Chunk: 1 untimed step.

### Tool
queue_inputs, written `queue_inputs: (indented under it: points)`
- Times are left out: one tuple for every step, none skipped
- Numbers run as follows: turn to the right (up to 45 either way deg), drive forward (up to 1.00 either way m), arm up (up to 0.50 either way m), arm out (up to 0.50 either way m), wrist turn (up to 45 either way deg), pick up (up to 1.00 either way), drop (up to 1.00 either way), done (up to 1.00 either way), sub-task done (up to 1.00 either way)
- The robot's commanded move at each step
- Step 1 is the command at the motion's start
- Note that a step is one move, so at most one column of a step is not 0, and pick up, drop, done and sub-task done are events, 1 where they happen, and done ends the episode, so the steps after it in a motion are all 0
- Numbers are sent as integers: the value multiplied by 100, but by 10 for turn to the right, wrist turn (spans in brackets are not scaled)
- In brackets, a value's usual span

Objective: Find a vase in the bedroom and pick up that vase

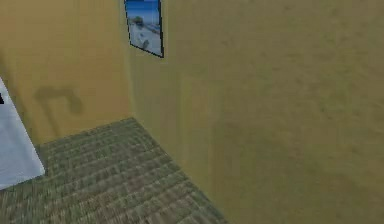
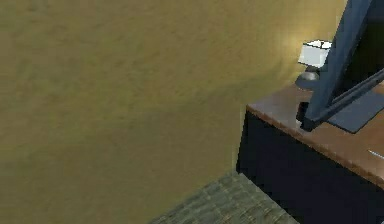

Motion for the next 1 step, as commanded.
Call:
queue_inputs:
  points:
    - [450,0,0,0,0,0,0,0,0]
